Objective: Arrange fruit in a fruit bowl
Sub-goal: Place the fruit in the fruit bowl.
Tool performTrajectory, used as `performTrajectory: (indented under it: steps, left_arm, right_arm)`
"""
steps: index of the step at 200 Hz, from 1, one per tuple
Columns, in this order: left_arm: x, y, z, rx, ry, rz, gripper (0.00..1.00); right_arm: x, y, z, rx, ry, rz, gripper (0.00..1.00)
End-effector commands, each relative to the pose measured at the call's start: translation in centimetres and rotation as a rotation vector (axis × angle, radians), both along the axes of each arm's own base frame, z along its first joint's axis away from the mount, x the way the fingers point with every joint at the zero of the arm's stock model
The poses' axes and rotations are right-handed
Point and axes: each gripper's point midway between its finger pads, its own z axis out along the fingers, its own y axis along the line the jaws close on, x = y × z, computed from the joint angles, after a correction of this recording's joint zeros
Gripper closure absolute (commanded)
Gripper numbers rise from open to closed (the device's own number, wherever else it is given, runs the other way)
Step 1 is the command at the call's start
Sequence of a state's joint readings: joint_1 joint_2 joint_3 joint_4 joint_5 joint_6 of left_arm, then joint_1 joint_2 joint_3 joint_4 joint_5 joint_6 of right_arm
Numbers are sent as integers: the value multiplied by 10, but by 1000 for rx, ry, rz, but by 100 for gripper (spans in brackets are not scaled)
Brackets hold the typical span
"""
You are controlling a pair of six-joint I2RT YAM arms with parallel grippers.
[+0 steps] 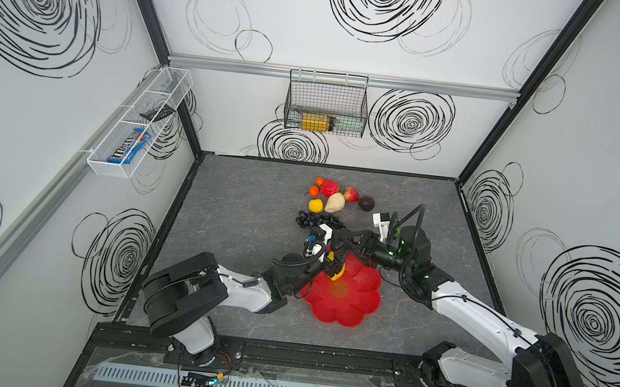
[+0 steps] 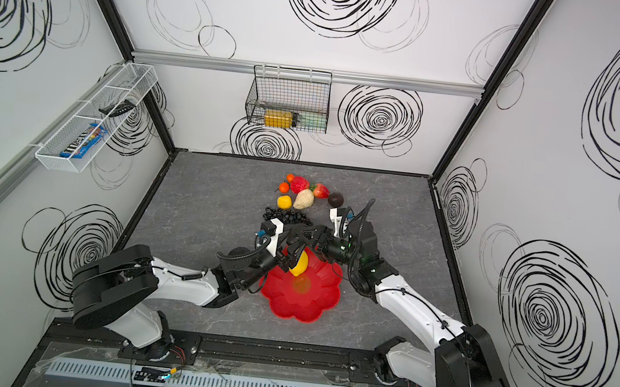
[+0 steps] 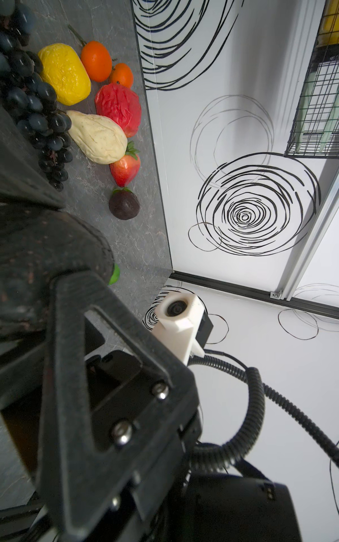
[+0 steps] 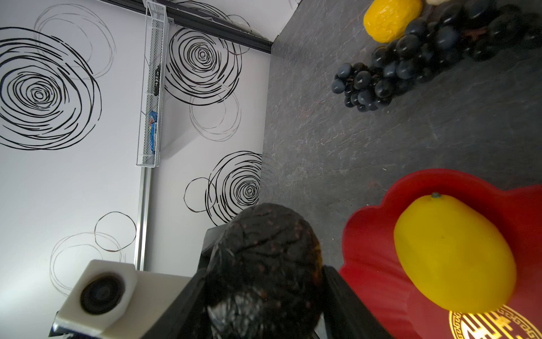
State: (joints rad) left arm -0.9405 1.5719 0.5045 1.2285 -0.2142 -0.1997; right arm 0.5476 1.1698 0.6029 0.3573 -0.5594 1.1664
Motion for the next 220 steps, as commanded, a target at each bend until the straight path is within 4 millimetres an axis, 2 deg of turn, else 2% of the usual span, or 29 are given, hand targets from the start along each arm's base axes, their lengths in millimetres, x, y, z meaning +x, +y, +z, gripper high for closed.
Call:
performTrajectory:
  steps: [1,51,81,101,135,172,191,220]
  left_arm:
    - [1,-1,22,-71,-50,-4,36]
    - [1,6,22,-82,-34,2,40]
    - [1,13,18,-60,4,-12,40]
    - [-2,14,12,7,54,-45,40]
    - [-6,20,-7,202,189,-45,40]
    - [-25,28,-39,369,388,-86,39]
    - [-35,29,-55,456,495,-126,39]
    - [-51,30,-80,575,634,-184,40]
  right_arm:
    - [2,5,12,27,-44,4,38]
    - [2,3,8,1,-49,-7,31]
    - [4,-6,6,-67,-73,-32,16]
    - [8,-22,0,-168,-110,-71,9]
    - [14,-67,-14,-268,-149,-156,6]
    - [15,-106,-23,-296,-186,-244,6]
    - [14,-117,-25,-316,-197,-273,6]
    - [12,-119,-31,-317,-199,-267,6]
